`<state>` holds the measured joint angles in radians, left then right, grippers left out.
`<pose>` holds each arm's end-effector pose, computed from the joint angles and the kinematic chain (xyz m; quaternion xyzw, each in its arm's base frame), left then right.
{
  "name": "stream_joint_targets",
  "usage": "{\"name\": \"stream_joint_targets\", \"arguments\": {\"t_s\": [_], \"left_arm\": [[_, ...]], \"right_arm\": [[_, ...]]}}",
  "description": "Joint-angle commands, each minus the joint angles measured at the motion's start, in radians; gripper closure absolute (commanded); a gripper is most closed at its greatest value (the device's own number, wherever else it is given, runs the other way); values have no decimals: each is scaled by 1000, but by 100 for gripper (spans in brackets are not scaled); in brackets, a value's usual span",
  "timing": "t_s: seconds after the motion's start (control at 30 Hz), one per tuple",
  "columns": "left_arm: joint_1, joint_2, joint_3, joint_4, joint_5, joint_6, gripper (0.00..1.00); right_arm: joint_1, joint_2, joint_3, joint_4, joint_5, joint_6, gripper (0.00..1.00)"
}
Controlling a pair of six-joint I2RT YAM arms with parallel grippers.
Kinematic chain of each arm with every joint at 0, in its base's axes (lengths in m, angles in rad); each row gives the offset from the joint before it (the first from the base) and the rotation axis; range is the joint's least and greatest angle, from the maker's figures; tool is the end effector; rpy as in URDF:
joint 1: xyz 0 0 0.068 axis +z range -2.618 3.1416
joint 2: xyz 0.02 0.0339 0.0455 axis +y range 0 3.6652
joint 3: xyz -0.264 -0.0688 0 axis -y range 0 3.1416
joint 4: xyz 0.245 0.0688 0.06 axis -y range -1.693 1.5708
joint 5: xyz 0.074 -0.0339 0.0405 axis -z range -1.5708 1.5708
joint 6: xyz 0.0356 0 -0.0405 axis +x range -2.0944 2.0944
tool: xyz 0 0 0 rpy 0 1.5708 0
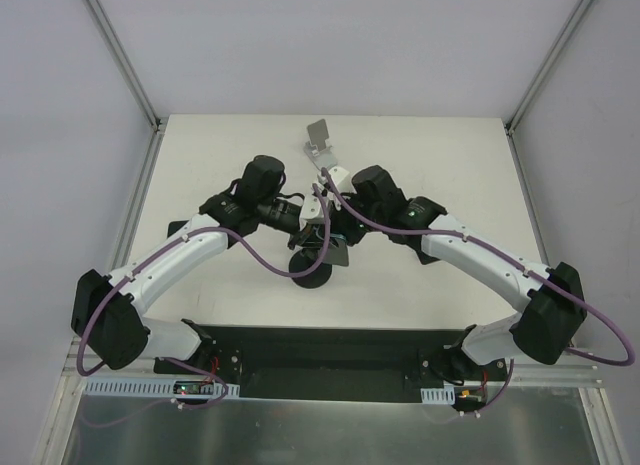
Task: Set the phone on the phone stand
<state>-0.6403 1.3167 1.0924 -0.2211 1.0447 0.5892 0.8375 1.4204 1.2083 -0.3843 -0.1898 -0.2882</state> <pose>0.2132 -0.1972 0.3334 0.6402 0.4453 -0.4337 0.4514 0.2110 0.2443 0.3204 -0.5069 0.7203 0.2070 0.4259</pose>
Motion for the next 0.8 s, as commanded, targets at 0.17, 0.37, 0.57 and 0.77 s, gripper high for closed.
{"name": "stream_joint_targets", "arguments": {"t_s": [0.17,0.37,0.57,0.77], "left_arm": [[40,35,63,25,3,57,100],[41,-51,12,6,-268,-147,100],[7,-212,-84,-11,-888,-494,100],[-38,-222,-164,91,-1156,-526,100]], "right_arm": [[-23,-58,25,56,-205,-45,99],[1,-110,-36,128,178,104,99],[176,-135,-47,130,691,381,100],[359,-81,-1,-36,1001,751,100]]}}
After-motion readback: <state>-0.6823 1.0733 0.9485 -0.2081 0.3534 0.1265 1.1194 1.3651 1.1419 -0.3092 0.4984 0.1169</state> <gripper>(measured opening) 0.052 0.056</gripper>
